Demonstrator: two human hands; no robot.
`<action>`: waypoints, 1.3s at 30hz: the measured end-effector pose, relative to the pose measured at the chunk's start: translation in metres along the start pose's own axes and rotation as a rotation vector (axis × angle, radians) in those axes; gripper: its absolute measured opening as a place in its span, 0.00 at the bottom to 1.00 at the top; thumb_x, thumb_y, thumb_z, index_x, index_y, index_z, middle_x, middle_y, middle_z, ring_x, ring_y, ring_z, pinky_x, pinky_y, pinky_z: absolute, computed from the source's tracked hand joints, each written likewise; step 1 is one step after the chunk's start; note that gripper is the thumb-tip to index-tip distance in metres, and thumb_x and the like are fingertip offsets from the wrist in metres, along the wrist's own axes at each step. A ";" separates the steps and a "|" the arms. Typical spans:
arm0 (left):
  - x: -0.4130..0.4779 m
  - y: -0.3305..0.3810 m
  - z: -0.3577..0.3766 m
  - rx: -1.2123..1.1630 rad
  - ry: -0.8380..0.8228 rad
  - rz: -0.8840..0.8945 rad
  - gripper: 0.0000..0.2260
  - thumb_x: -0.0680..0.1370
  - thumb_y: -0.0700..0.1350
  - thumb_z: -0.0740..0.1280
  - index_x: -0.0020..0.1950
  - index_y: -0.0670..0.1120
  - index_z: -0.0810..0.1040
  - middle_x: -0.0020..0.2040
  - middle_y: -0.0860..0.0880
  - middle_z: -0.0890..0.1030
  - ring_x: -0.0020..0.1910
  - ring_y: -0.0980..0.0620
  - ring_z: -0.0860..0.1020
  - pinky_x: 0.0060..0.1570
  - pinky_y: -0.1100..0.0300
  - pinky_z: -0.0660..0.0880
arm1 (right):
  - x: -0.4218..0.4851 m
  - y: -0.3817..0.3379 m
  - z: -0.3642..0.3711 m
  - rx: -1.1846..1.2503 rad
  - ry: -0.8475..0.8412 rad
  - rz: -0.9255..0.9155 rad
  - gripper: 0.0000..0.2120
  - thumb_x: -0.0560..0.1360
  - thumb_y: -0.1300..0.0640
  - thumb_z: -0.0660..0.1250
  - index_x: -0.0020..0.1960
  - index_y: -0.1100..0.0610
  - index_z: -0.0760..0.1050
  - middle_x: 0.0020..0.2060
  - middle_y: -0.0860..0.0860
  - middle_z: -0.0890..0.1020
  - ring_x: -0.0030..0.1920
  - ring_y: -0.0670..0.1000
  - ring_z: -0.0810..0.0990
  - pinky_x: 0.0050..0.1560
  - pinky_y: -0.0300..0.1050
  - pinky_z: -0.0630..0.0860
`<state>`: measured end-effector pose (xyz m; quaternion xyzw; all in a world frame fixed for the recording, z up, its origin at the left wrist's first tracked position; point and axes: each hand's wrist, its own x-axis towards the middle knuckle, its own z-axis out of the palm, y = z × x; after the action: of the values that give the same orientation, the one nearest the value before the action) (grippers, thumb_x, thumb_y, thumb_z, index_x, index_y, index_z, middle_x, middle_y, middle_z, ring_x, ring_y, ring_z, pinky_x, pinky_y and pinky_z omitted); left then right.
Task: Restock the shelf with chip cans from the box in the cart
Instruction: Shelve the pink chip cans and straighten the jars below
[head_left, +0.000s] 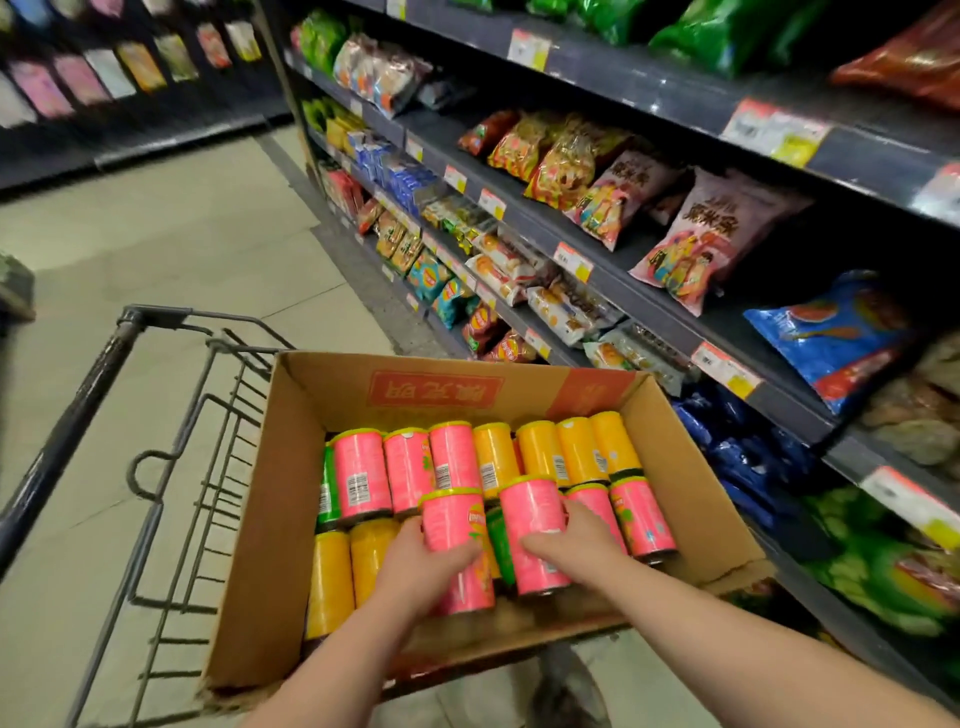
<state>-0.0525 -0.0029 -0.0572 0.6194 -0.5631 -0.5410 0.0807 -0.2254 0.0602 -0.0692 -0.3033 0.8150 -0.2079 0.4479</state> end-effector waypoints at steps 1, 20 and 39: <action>-0.004 0.002 0.001 -0.019 -0.003 0.024 0.28 0.62 0.54 0.77 0.57 0.51 0.69 0.52 0.48 0.79 0.51 0.48 0.80 0.57 0.49 0.76 | -0.008 0.000 -0.004 0.036 0.021 -0.002 0.29 0.69 0.50 0.72 0.66 0.56 0.68 0.59 0.53 0.78 0.57 0.54 0.77 0.54 0.44 0.72; -0.093 0.020 0.061 -0.166 -0.257 0.313 0.27 0.65 0.54 0.75 0.59 0.48 0.73 0.48 0.52 0.80 0.45 0.54 0.80 0.41 0.59 0.74 | -0.158 0.067 -0.050 0.392 0.346 0.028 0.26 0.71 0.54 0.71 0.66 0.56 0.68 0.53 0.50 0.77 0.50 0.49 0.78 0.46 0.41 0.75; -0.270 0.023 0.250 -0.050 -0.722 0.340 0.23 0.65 0.52 0.76 0.56 0.48 0.74 0.47 0.48 0.82 0.42 0.51 0.82 0.35 0.61 0.75 | -0.347 0.270 -0.117 0.735 0.705 0.172 0.20 0.72 0.57 0.69 0.63 0.54 0.70 0.48 0.48 0.80 0.43 0.44 0.80 0.30 0.33 0.73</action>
<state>-0.1979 0.3286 0.0151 0.2852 -0.6364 -0.7165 -0.0188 -0.2648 0.5012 0.0359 0.0309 0.8115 -0.5326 0.2386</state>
